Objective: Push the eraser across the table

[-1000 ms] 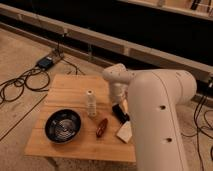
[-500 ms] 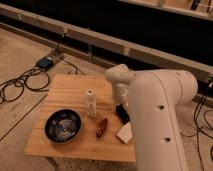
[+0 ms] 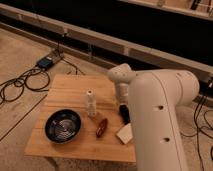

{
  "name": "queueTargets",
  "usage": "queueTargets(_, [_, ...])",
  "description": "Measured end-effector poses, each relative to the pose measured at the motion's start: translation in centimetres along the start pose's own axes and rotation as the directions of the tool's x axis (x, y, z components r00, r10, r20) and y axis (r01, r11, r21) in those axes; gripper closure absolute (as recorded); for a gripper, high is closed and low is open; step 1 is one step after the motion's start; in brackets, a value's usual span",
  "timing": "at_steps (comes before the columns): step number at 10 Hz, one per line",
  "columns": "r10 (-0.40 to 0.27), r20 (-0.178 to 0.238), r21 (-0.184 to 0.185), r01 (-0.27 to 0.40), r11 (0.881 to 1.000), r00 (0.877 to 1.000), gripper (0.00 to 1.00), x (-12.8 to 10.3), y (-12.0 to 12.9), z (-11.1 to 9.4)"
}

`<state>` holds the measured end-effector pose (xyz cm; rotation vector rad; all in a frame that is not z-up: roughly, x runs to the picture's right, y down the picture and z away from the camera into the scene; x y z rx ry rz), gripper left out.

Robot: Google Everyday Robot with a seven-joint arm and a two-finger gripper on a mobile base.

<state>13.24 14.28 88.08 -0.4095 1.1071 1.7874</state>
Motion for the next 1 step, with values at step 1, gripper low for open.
queueTargets(1, [0.003,0.004,0.011,-0.003,1.0,1.0,0.35,-0.22,-0.4,-0.02])
